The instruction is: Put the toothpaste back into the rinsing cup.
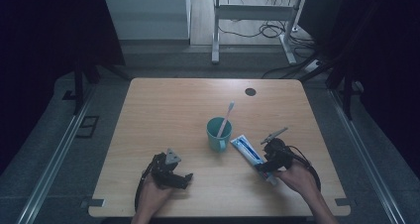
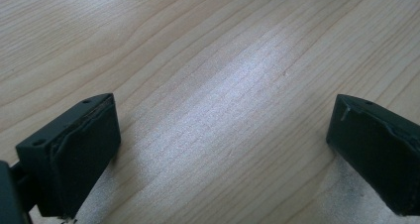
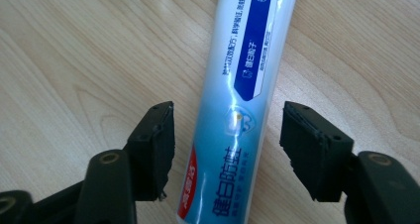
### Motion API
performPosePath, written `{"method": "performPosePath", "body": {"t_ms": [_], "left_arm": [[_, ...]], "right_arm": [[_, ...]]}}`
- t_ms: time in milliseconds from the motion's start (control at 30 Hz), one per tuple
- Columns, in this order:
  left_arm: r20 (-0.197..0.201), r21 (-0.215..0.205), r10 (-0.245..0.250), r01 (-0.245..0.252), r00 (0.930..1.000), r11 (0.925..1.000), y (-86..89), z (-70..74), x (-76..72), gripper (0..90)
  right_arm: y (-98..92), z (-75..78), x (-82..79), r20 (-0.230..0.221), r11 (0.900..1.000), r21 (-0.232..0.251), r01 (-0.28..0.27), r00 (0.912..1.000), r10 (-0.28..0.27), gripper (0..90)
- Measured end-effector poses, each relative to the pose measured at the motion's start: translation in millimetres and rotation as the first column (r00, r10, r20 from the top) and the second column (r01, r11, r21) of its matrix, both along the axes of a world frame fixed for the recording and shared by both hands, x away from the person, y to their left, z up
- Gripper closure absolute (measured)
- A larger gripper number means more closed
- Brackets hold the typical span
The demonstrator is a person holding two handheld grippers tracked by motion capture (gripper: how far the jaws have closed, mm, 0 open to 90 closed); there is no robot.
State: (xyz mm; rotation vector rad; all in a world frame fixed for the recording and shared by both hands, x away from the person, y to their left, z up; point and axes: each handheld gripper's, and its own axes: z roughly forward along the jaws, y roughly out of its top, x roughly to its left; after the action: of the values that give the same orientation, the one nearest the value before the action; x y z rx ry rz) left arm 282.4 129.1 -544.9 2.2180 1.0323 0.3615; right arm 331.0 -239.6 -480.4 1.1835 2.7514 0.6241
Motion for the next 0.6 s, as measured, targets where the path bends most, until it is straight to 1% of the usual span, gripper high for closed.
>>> {"method": "performPosePath", "body": {"t_ms": [133,300,467,533,600], "left_arm": [[-0.002,0.004,-0.003,0.003,1.0000,1.0000,0.3,0.3,0.0,0.3],[-0.003,0.003,-0.001,0.001,1.0000,1.0000,0.1,0.3,-0.2,0.4],[-0.003,0.003,-0.002,0.002,1.0000,1.0000,0.1,0.3,-0.2,0.5],[-0.003,0.003,-0.003,0.003,1.0000,1.0000,0.2,0.3,-0.1,0.5],[-0.003,0.004,-0.003,0.003,1.0000,1.0000,0.2,0.3,-0.1,0.5]], "right_arm": [[6.2,0.3,6.7,-0.031,0.999,-0.031,0.005,0.9995,-0.006,35.3],[14.0,-0.8,14.7,-0.059,0.997,-0.074,0.002,0.9982,-0.007,33.7],[22.6,-2.8,22.6,-0.083,0.992,-0.129,-0.006,0.9965,-0.005,31.7],[25.5,-3.4,24.5,-0.089,0.990,-0.143,-0.011,0.9960,-0.002,31.5],[29.2,-3.8,27.0,-0.100,0.986,-0.167,-0.018,0.9950,0.002,31.5]]}}
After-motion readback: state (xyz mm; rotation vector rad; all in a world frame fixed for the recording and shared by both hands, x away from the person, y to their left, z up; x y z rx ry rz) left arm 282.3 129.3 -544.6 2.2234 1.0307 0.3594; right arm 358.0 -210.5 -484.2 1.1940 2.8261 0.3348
